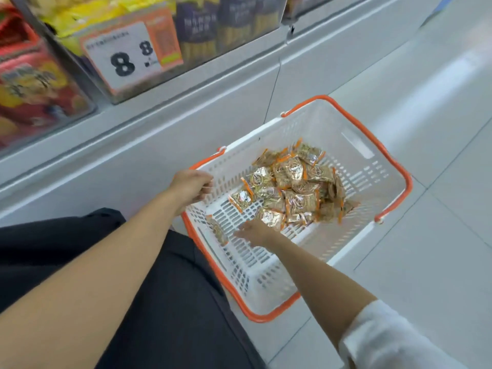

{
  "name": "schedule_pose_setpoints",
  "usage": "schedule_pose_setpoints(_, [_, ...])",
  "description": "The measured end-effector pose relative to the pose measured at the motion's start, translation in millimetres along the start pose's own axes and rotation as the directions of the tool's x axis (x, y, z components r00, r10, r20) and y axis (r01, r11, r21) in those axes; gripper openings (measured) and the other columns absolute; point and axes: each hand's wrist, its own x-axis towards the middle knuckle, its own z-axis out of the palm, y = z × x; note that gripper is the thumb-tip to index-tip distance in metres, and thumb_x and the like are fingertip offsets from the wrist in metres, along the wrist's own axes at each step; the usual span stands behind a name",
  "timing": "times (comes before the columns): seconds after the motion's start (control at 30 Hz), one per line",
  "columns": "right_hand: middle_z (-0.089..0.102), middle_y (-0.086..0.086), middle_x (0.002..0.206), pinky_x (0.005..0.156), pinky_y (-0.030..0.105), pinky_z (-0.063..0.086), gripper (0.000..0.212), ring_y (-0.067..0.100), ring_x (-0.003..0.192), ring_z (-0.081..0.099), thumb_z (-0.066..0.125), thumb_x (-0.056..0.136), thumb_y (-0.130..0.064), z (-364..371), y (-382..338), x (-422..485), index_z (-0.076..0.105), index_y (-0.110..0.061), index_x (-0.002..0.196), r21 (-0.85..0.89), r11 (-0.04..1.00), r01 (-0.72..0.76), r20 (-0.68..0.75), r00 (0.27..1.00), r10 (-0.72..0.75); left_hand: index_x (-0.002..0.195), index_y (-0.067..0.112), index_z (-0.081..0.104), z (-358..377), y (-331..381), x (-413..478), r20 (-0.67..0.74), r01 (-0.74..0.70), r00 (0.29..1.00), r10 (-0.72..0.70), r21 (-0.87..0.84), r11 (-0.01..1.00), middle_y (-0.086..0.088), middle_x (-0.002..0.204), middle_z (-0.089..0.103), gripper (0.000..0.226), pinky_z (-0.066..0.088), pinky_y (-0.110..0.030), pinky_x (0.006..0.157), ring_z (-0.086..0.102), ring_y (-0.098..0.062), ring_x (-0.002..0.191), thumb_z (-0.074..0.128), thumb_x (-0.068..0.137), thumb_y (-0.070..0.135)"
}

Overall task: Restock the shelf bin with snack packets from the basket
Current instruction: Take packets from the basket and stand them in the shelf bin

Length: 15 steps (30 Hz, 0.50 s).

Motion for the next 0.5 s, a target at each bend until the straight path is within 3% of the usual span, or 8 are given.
schedule_pose_setpoints(0.07, [0.058,0.011,0.124,0.094,0.038,0.052,0.057,0.030,0.109,0.061,0.057,0.097,-0.028,29,-14,8,0.037,-0.009,0.147,0.193,0.981,-0.017,0.068,0.998,0.004,0.083,0.008,0.065,-4,4,2,-0.012,0.026,1.000,-0.027,-0.089,0.996,-0.006,0.071,0.061,0.005,0.042,-0.013,0.045,0.053,-0.004,0.045,0.065,0.088,0.009])
schedule_pose_setpoints(0.13, [0.062,0.010,0.113,0.078,0.033,0.053,0.060,0.021,0.087,0.060,0.056,0.097,-0.030,55,-21,19,0.033,-0.012,0.149,0.316,0.947,-0.058,0.091,0.995,0.031,0.090,0.004,0.067,-4,7,4,-0.016,0.037,0.999,-0.040,-0.133,0.990,-0.006,0.072,0.062,0.005,0.042,-0.013,0.046,0.052,-0.007,0.050,0.067,0.087,0.009])
schedule_pose_setpoints(0.2, [0.061,0.004,0.084,0.066,0.032,0.050,0.040,0.018,0.070,0.056,0.057,0.097,-0.029,70,-20,28,0.053,-0.010,0.132,0.292,0.955,-0.056,-0.009,0.998,0.061,0.096,0.003,0.068,-2,6,7,-0.019,0.032,0.999,-0.035,-0.129,0.991,-0.006,0.075,0.063,0.011,0.042,-0.014,0.046,0.052,-0.008,0.053,0.067,0.087,0.009])
schedule_pose_setpoints(0.27, [0.059,0.002,0.075,0.068,0.032,0.051,0.023,0.018,0.069,0.056,0.053,0.097,-0.023,69,-15,37,0.063,-0.005,0.105,0.240,0.970,-0.023,-0.143,0.988,0.058,0.095,0.004,0.068,1,6,9,-0.016,0.018,1.000,-0.020,-0.111,0.994,-0.006,0.076,0.064,0.011,0.044,-0.015,0.050,0.053,-0.008,0.055,0.067,0.087,0.010])
schedule_pose_setpoints(0.3, [0.059,0.003,0.074,0.065,0.029,0.049,0.024,0.017,0.066,0.055,0.052,0.098,-0.019,63,-15,36,0.065,-0.001,0.108,0.270,0.963,-0.020,-0.165,0.984,0.066,0.093,0.004,0.068,2,6,9,-0.014,0.015,1.000,-0.017,-0.103,0.995,-0.007,0.077,0.064,0.008,0.045,-0.017,0.052,0.054,-0.009,0.055,0.066,0.087,0.010])
schedule_pose_setpoints(0.4, [0.061,0.008,0.084,0.066,0.027,0.052,0.029,0.018,0.066,0.057,0.049,0.101,-0.015,29,-18,29,0.057,-0.001,0.126,0.568,0.818,-0.089,-0.088,0.982,0.168,0.095,0.002,0.067,5,5,11,0.000,0.003,1.000,-0.003,-0.065,0.998,-0.011,0.083,0.063,0.009,0.050,-0.020,0.057,0.056,-0.012,0.059,0.062,0.089,0.007])
schedule_pose_setpoints(0.5, [0.063,0.013,0.105,0.080,0.034,0.057,0.032,0.025,0.090,0.063,0.050,0.101,-0.024,-15,-22,10,0.056,-0.003,0.125,0.639,0.766,-0.069,0.072,0.997,0.030,0.113,0.006,0.065,9,0,13,0.034,-0.104,0.994,0.101,0.142,0.984,-0.013,0.108,0.063,0.022,0.054,-0.027,0.077,0.062,-0.018,0.084,0.055,0.092,0.007])
